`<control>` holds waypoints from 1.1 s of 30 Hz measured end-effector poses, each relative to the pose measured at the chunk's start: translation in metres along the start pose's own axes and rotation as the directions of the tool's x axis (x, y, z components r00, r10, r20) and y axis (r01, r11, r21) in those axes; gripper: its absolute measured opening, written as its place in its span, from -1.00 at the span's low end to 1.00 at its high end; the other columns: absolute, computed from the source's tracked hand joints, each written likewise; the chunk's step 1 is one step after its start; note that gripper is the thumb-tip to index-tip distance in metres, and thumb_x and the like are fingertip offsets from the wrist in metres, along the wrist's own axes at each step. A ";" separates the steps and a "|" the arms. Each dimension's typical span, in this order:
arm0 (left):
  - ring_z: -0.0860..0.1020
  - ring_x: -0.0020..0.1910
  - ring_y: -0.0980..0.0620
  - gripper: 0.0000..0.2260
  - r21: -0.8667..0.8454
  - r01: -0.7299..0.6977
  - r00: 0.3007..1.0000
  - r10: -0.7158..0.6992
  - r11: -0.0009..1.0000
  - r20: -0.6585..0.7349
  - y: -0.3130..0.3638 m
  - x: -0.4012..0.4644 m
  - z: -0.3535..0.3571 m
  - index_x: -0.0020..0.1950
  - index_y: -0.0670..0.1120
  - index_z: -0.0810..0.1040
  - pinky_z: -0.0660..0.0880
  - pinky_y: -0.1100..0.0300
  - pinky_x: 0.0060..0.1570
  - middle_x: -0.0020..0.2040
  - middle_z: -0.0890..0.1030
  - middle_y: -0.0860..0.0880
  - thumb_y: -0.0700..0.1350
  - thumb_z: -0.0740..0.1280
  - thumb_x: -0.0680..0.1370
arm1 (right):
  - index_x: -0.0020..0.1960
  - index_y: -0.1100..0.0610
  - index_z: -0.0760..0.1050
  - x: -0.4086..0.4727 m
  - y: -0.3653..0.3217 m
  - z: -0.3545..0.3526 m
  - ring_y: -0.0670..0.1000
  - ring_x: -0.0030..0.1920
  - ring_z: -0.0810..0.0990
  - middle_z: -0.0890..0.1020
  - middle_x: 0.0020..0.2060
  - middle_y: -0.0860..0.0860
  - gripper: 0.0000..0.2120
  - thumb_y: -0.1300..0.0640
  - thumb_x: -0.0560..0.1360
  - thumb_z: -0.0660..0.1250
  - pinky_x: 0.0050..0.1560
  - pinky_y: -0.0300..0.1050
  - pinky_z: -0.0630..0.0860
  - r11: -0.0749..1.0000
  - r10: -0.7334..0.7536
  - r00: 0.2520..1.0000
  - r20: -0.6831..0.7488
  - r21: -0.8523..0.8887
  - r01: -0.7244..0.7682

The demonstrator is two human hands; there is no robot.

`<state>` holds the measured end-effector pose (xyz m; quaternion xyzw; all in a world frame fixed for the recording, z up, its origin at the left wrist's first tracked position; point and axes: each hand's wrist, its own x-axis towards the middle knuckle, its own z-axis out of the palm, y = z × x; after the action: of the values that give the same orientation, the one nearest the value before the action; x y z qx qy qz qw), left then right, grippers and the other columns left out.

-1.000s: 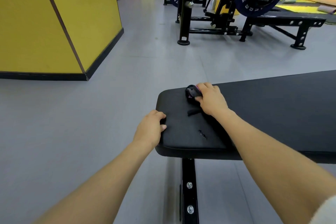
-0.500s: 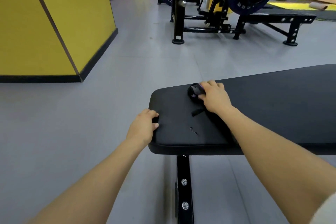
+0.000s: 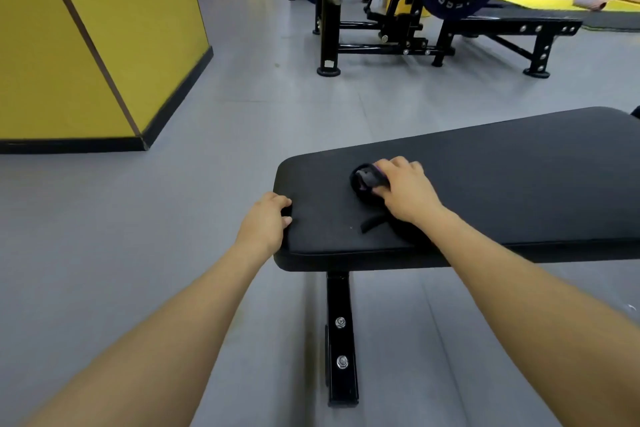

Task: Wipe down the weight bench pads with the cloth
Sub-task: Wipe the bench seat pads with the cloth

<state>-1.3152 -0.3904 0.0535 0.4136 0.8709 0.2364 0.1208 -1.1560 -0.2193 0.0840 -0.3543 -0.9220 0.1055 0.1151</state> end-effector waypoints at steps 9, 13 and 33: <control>0.42 0.26 -0.14 -0.68 -0.023 -0.001 1.000 0.000 1.000 -0.020 -0.004 0.000 0.003 0.34 -0.16 0.42 0.31 0.10 0.25 0.32 0.42 -0.10 -0.22 0.22 0.58 | 0.33 -0.04 0.36 -0.061 -0.066 0.029 0.13 0.13 0.31 0.39 0.22 0.01 -0.65 0.03 0.55 0.23 0.16 -0.01 0.35 0.985 -0.153 0.988 0.004 0.077 0.153; 0.40 0.28 -0.14 -0.68 -0.045 0.008 1.000 -0.009 0.999 -0.022 0.001 -0.008 0.002 0.36 -0.17 0.41 0.30 0.10 0.26 0.34 0.41 -0.10 -0.21 0.19 0.60 | 0.35 -0.01 0.37 -0.068 -0.035 0.007 0.14 0.17 0.33 0.42 0.23 0.02 -0.64 0.08 0.55 0.24 0.22 0.05 0.37 0.988 -0.142 0.989 0.030 0.071 0.139; 0.51 0.15 -0.02 -0.70 -0.448 0.094 0.981 -0.160 0.889 -0.111 -0.017 -0.032 0.002 0.28 -0.15 0.49 0.38 0.23 0.09 0.25 0.48 -0.09 -0.24 0.28 0.55 | 0.25 0.09 0.49 -0.089 -0.004 0.006 0.17 0.03 0.38 0.52 0.11 0.06 -0.69 0.11 0.51 0.32 0.04 0.01 0.39 0.999 0.046 0.963 -0.266 0.011 -0.045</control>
<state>-1.3058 -0.4241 0.0435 0.2991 0.8265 0.4482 0.1627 -1.0956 -0.2832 0.0674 -0.3861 -0.8896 0.0617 0.2363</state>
